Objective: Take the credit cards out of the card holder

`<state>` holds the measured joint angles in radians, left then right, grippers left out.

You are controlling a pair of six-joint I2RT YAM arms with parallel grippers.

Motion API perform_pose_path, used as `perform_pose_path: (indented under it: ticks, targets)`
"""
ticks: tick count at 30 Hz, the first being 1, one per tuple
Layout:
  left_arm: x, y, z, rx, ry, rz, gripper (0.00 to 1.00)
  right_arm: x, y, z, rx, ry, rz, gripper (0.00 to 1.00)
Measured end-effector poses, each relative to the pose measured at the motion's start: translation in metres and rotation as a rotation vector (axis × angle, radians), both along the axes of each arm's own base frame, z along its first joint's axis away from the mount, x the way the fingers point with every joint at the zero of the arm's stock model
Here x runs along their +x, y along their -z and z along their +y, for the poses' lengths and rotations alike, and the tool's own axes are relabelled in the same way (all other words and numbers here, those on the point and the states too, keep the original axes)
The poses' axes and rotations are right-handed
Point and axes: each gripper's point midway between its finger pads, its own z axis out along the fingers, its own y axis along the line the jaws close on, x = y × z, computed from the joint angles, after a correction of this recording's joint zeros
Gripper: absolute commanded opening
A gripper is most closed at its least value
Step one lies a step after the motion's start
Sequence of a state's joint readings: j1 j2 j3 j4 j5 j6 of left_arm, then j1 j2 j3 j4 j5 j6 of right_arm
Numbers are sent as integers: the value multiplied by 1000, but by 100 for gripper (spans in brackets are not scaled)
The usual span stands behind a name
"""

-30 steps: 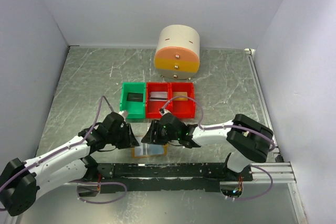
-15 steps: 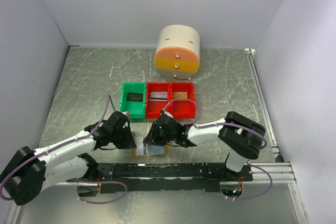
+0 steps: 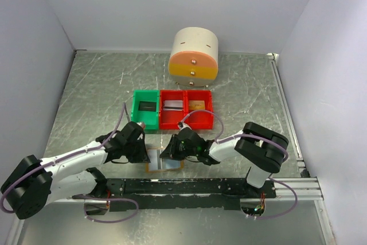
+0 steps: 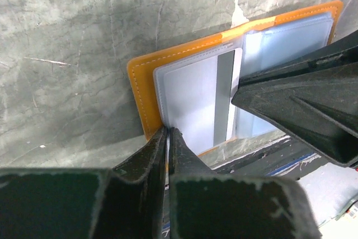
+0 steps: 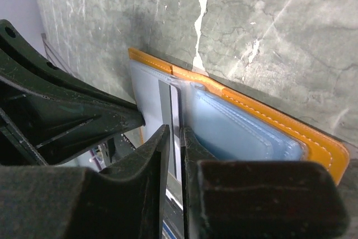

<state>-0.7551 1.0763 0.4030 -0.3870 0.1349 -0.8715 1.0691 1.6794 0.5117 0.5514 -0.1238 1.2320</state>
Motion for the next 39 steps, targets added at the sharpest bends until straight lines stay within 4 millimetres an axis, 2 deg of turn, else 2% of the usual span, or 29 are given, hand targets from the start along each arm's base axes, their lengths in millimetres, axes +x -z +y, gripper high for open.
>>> perform_pose_path:
  ticks: [7,15,21,25,26,28,30,34,37,39]
  targets:
    - [-1,0,-2,9,4,-10,11,0,0,0,-3,-57,-55,0]
    - [-2,-1,-2,26,-4,-12,10,0,-1,-3,-7,-66,-76,0]
    - [-1,-3,-6,11,-11,-17,10,-9,-10,-14,7,-54,-58,0]
    - [-2,-3,-6,5,-14,-21,10,-13,-8,-25,16,-36,-34,0]
    - [-2,-3,-6,4,-16,-21,10,-14,-7,-27,13,-32,-29,1]
    - [-2,-3,-6,4,-16,-22,10,-14,-6,-28,11,-28,-24,12]
    - [-2,-3,-6,3,-16,-22,10,-14,-7,-27,15,-33,-21,17]
    - [-2,-3,-6,3,-15,-22,10,-13,-11,-14,26,-55,-17,30]
    - [-2,-3,-6,4,-14,-22,10,-11,-5,-5,-6,-59,-11,31]
    - [-2,-3,-6,6,-12,-22,10,-8,-2,-3,-37,-51,-4,28]
